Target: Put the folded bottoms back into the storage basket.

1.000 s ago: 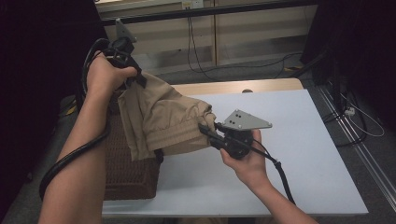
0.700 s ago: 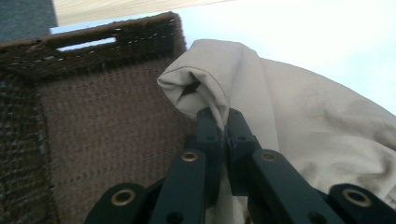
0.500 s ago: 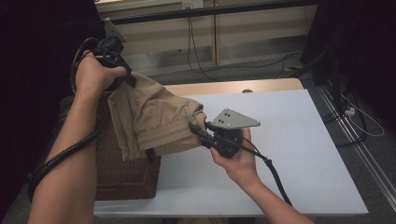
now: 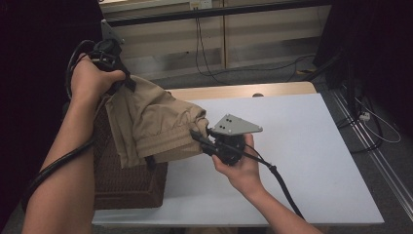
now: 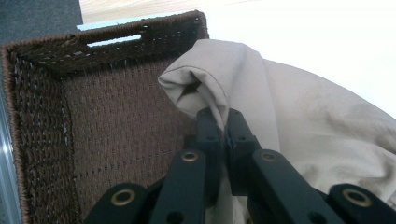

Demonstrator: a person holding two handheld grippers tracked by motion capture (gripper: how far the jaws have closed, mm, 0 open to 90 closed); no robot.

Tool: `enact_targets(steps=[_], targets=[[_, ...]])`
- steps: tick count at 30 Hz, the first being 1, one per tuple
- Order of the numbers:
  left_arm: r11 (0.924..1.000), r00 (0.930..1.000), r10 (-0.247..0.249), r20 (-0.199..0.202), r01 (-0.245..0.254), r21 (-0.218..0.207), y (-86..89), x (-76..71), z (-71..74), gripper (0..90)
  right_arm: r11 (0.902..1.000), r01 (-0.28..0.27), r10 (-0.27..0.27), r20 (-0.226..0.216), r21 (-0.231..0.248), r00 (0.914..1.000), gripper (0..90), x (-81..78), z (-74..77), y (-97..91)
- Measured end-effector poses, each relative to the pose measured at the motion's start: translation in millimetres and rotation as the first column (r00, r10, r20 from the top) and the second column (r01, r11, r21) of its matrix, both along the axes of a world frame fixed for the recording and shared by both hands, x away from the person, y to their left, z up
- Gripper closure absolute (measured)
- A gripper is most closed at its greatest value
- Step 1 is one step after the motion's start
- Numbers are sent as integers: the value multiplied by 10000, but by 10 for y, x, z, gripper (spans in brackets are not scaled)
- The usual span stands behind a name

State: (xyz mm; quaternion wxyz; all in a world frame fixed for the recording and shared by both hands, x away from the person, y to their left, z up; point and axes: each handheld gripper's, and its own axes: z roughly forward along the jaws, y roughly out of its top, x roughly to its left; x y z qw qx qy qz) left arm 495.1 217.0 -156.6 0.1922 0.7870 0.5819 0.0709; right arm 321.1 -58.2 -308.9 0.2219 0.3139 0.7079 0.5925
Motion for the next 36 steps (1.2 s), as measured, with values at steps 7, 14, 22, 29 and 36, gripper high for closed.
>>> enact_targets(steps=[7, 14, 22, 29, 36], targets=[[9999, 9996, 125, 237, -126, 45, 91, -8, 5, 871, 9999, -147, 147, -3, 58, 9999, 771, 47, -11, 57], [9995, 9991, 317, 273, -319, 53, 208, -15, 23, 871, 9996, -248, 249, -69, 144, 9997, 771, 78, -22, 140], [9988, 9983, 475, 345, -479, 107, 298, -26, -1, 872, 9992, -369, 371, -136, 131, 9992, 771, 91, -47, 222], [9983, 9977, 584, 338, -587, 73, 364, -21, -60, 872, 9989, -458, 460, -224, 76, 9987, 771, 98, -86, 293], [9978, 9969, 661, 419, -660, -19, 431, -17, -75, 872, 9989, -469, 470, -185, 62, 9987, 771, 105, -82, 343]])
